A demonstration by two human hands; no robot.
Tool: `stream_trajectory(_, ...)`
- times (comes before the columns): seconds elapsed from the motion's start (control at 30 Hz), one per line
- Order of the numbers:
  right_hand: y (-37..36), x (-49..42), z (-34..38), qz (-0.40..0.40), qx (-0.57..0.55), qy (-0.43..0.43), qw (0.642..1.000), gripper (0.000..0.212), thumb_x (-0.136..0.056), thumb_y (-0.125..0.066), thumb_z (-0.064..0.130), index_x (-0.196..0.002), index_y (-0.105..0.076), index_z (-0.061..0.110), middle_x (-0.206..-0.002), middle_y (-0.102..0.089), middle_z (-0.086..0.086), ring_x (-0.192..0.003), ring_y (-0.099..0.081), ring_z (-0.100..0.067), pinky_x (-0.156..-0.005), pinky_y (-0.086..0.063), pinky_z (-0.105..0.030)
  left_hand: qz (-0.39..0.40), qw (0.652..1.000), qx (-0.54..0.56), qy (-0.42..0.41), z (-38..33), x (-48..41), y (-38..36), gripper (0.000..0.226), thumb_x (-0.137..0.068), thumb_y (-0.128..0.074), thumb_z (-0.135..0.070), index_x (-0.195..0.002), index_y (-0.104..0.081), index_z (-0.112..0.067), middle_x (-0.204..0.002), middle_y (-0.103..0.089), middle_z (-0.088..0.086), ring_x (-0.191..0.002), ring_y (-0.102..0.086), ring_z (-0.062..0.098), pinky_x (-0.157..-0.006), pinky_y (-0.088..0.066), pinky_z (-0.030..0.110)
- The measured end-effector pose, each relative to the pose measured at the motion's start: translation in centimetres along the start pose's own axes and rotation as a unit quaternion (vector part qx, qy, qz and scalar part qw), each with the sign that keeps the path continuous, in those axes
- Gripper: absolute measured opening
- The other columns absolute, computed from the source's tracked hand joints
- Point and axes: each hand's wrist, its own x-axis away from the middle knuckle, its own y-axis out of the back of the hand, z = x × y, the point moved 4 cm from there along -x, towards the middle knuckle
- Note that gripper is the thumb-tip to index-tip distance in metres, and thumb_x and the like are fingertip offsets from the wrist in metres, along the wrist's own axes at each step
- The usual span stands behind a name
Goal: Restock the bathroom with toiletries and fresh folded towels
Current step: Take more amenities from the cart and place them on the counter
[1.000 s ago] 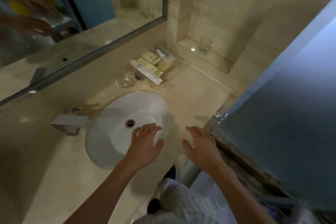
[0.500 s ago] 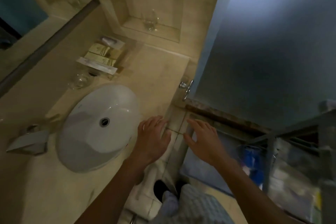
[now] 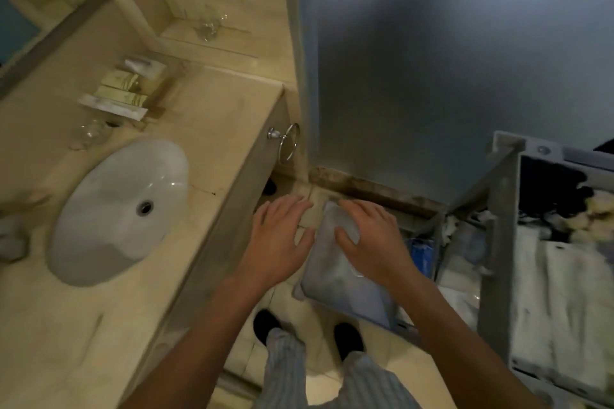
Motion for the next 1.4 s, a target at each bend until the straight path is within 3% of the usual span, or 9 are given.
stream_trajectory(0.2,3.8,5.2,-4.2,-0.014,-0.007,0.012,1.0,0.058,-0.093,-0.036,0.047,-0.146,-0.041,0.024,-0.148,-0.042,0.003,-0.14,-0.031,-0.019,-0.116,-0.023,-0.039,-0.013,0.999,0.048,0.009,-6.8,2.6,-1.3,0.055,-0.092,-0.042,-0.049,-0.142,-0.048,-0.027,-0.152,-0.042,-0.005,-0.143,-0.031,0.011,-0.12,-0.018,0.039)
stream_trajectory(0.33,6.0,8.8,-6.0,-0.057,-0.008,0.017,0.998,0.046,-0.1,-0.046,0.037,-0.144,-0.043,0.023,-0.147,-0.044,0.003,-0.139,-0.032,-0.017,-0.116,-0.02,-0.034,-0.022,0.999,0.03,-0.002,-9.3,4.3,-0.8,0.051,-0.095,-0.051,-0.043,-0.142,-0.049,-0.024,-0.149,-0.046,-0.003,-0.141,-0.035,0.016,-0.118,-0.025,0.044)
stream_trajectory(0.47,6.7,12.8,-7.4,-0.092,-0.017,-0.001,0.996,0.046,-0.1,-0.046,0.036,-0.145,-0.043,0.025,-0.148,-0.043,0.005,-0.14,-0.031,-0.015,-0.116,-0.019,-0.033,-0.028,0.998,0.0,-0.053,-12.6,6.6,-1.7,0.045,-0.098,-0.053,-0.036,-0.141,-0.049,-0.024,-0.149,-0.045,-0.003,-0.141,-0.033,0.013,-0.119,-0.022,0.044)
stream_trajectory(0.7,6.8,20.7,-9.0,-0.138,-0.023,-0.036,0.99,0.043,-0.097,-0.05,0.033,-0.139,-0.051,0.023,-0.137,-0.054,0.004,-0.132,-0.041,-0.017,-0.112,-0.033,-0.04,-0.013,0.993,0.005,-0.119,-16.0,11.9,-4.9,0.059,-0.091,-0.028,-0.056,-0.14,-0.048,-0.029,-0.147,-0.044,-0.009,-0.142,-0.031,0.008,-0.118,-0.017,0.035)
stream_trajectory(0.97,8.9,28.2,-12.0,-0.176,0.001,-0.079,0.981,0.038,-0.098,-0.05,0.031,-0.135,-0.054,0.023,-0.134,-0.056,0.005,-0.125,-0.044,-0.018,-0.105,-0.035,-0.036,-0.008,0.986,0.044,-0.161,-22.0,14.8,-6.1,0.051,-0.094,-0.039,-0.047,-0.139,-0.051,-0.026,-0.148,-0.046,-0.005,-0.142,-0.034,0.014,-0.118,-0.024,0.044)
stream_trajectory(1.27,13.0,30.9,-19.3,-0.202,-0.022,-0.081,0.976,0.037,-0.099,-0.051,0.03,-0.135,-0.055,0.024,-0.134,-0.056,0.006,-0.126,-0.044,-0.017,-0.104,-0.033,-0.033,-0.014,0.979,0.057,-0.194,-30.3,14.9,-9.6,0.04,-0.1,-0.048,-0.038,-0.14,-0.048,-0.032,-0.148,-0.043,-0.015,-0.141,-0.028,0.002,-0.121,-0.016,0.031)
stream_trajectory(1.4,15.2,31.5,-24.4,-0.191,-0.02,-0.08,0.978,0.035,-0.098,-0.051,0.027,-0.133,-0.056,0.024,-0.133,-0.057,0.003,-0.127,-0.045,-0.02,-0.105,-0.034,-0.035,-0.016,0.981,0.041,-0.189,-34.9,13.7,-12.7,0.038,-0.102,-0.045,-0.038,-0.14,-0.047,-0.033,-0.15,-0.041,-0.013,-0.14,-0.028,0.004,-0.113,-0.009,0.022)
